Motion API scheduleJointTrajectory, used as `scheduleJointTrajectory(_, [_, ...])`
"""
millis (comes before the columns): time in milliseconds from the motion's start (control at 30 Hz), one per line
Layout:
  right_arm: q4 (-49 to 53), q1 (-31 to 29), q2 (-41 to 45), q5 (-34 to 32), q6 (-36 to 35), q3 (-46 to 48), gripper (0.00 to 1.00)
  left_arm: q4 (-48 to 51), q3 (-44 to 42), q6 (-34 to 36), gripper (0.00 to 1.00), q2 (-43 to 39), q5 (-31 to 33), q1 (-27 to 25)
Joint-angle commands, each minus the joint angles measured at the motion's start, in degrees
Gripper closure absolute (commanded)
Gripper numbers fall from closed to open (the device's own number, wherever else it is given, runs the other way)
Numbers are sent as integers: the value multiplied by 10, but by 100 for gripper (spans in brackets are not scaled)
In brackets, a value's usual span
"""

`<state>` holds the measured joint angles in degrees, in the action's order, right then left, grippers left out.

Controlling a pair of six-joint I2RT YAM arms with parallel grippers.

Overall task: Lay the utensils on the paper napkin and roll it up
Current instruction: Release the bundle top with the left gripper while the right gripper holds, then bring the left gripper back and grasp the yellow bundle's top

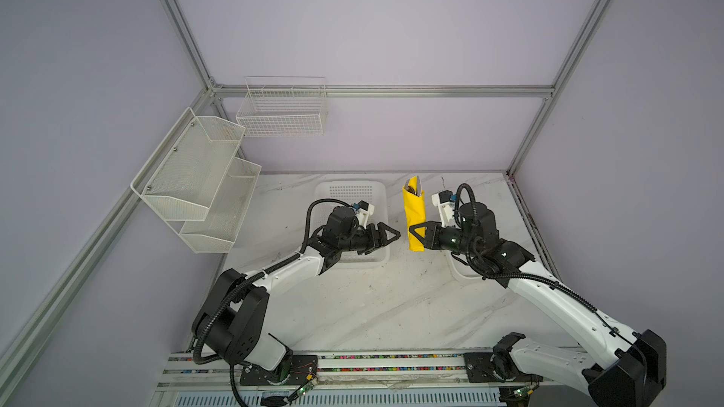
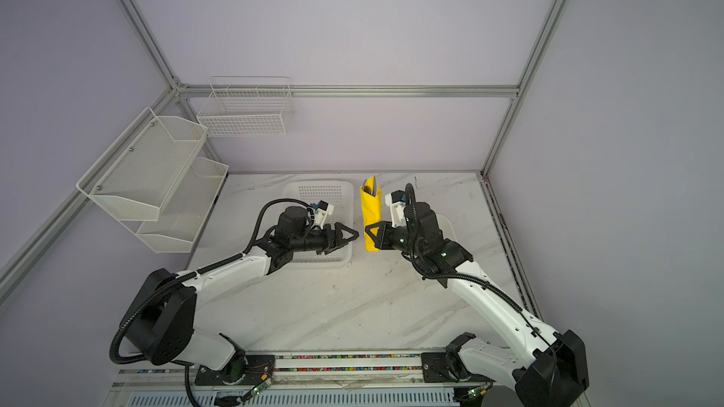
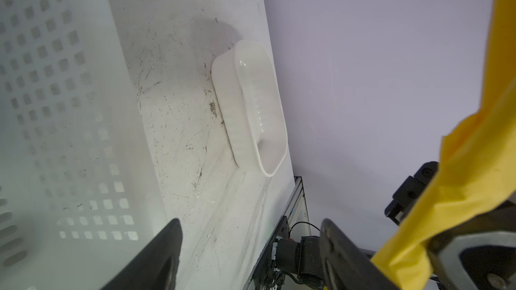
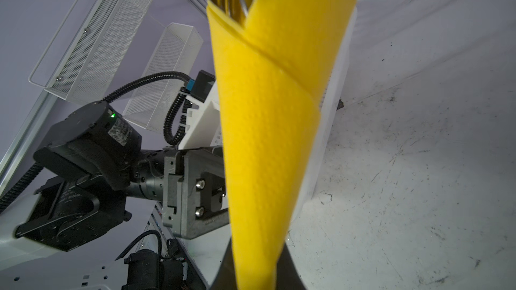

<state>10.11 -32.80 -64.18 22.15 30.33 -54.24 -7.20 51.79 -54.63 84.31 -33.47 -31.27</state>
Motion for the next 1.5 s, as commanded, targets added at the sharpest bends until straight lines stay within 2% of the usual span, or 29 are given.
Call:
scheduleJointTrajectory(0, [-26,-2,7,12,-9,2,96,-3,4,26,21,-63,17,2])
scheduleJointTrajectory(100, [-26,-2,-8,19,-10,-10,95,5,-2,55,19,-100,28,7])
scheduleJointTrajectory(233, [-46,-2,-9,40,-4,-11,95,-40,-21,74,18,-137,23,14])
scheduleJointTrajectory(400, [-80,-2,-5,62,12,3,95,-80,-31,67,17,-155,-3,25])
scheduleJointTrajectory(667, [-102,-2,-10,78,29,5,95,-240,-65,-35,17,-140,-73,59])
scheduleJointTrajectory(767, [-111,-2,-11,84,35,7,95,-269,-63,-56,17,-129,-91,66])
scheduleJointTrajectory(1033, [-126,-2,-13,103,39,5,95,-320,-66,-94,17,-109,-97,67])
scheduleJointTrajectory(1467, [-186,-2,-22,167,62,3,95,-491,-56,-197,16,-40,-137,64])
